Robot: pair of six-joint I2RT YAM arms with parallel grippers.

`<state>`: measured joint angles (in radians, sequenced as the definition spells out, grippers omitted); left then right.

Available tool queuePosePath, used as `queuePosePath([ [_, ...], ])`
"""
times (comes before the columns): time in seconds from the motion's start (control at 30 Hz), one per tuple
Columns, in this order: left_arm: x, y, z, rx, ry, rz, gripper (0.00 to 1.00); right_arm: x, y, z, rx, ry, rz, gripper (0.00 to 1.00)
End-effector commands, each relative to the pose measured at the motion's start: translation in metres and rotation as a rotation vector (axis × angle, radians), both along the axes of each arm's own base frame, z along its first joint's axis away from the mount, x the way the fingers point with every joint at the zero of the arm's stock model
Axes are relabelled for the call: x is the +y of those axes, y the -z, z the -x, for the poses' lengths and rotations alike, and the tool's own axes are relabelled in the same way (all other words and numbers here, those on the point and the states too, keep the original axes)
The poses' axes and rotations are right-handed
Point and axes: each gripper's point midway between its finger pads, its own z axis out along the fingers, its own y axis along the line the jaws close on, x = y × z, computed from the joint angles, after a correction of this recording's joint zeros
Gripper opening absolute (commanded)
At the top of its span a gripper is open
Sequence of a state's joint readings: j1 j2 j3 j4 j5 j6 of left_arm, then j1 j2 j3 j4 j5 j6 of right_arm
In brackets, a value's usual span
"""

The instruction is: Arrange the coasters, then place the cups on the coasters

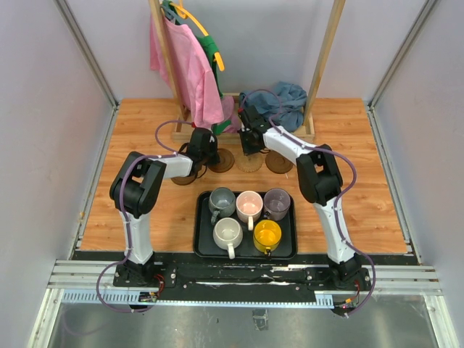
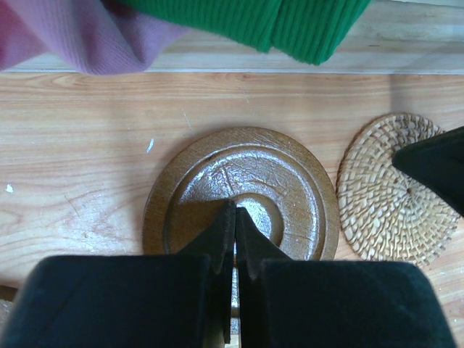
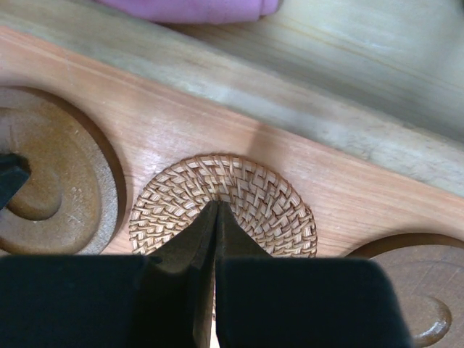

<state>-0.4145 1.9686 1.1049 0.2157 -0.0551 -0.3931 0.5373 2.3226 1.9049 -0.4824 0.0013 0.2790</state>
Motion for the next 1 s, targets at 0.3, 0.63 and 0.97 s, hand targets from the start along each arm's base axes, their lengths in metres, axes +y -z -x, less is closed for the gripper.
queuePosePath([
  [0.3, 0.004, -0.017, 0.007, -0.035, 0.025, 0.009, 0.01, -0.01, 0.016, 0.03, 0.045, -0.049, 0.148, 0.01],
  [0.63, 0.012, -0.017, 0.003, -0.031, -0.002, -0.036, 0.01, -0.014, -0.012, 0.002, -0.053, -0.046, 0.137, 0.02],
  [0.97, 0.011, -0.022, 0.001, -0.043, 0.003, -0.031, 0.01, -0.003, -0.03, -0.004, -0.096, -0.086, 0.086, 0.04],
])
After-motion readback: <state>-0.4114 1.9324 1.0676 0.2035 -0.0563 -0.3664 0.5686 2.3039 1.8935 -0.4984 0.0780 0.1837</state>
